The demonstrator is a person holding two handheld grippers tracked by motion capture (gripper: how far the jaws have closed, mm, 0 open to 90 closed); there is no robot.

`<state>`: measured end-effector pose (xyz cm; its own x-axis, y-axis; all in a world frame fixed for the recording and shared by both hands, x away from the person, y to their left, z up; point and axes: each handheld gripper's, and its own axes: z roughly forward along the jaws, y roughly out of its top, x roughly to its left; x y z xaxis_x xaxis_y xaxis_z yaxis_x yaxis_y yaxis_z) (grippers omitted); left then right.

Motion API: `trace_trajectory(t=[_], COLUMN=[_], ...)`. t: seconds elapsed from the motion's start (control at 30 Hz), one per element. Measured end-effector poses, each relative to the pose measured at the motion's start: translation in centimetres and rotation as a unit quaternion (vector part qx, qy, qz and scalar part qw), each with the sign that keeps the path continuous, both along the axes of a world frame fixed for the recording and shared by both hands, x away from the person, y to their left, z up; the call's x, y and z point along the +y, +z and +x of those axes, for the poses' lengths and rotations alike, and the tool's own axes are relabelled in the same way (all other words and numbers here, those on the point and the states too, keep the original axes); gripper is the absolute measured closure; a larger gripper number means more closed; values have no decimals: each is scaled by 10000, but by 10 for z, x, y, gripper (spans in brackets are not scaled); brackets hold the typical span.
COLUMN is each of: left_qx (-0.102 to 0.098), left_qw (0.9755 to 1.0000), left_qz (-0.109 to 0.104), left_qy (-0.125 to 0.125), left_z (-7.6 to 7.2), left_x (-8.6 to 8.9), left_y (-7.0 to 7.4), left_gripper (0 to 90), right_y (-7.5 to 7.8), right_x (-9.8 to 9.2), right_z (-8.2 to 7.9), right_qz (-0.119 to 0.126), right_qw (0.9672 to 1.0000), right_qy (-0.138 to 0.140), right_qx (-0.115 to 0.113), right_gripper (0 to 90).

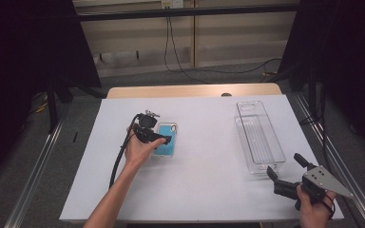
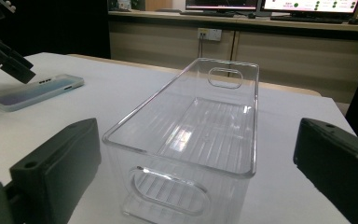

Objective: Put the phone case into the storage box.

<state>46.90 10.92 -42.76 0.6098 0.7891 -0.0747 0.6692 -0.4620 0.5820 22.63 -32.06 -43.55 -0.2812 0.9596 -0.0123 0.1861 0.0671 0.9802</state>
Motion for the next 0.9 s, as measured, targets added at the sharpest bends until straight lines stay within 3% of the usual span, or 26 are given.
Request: trace_trajectory(t=[0.23,0.53,0.6,0.63,0.9], left_qx=[114,170,154,239,57], left_qw=[9999,9998,9998,9996,9994], left_qz=[77,17,74,125,292], left_qy=[33,80,113,110,178], left_z=[7,11,11,11,11], left_x=[-7,-17,-19,-20,-26], left_y=[-6,-12,-15,-18,-24], left_gripper=[55,52,51,51,30], right_y=[0,0,0,0,0], right_x=[0,0,0,0,0], right_z=[0,0,0,0,0], right_qz=[-4,-14,-16,-15,-21], right_qw=[10000,10000,10000,10000,10000], right_qy=[8,9,10,17,5], right_qx=[-1,3,3,3,-10], right_gripper=[2,2,2,2,2])
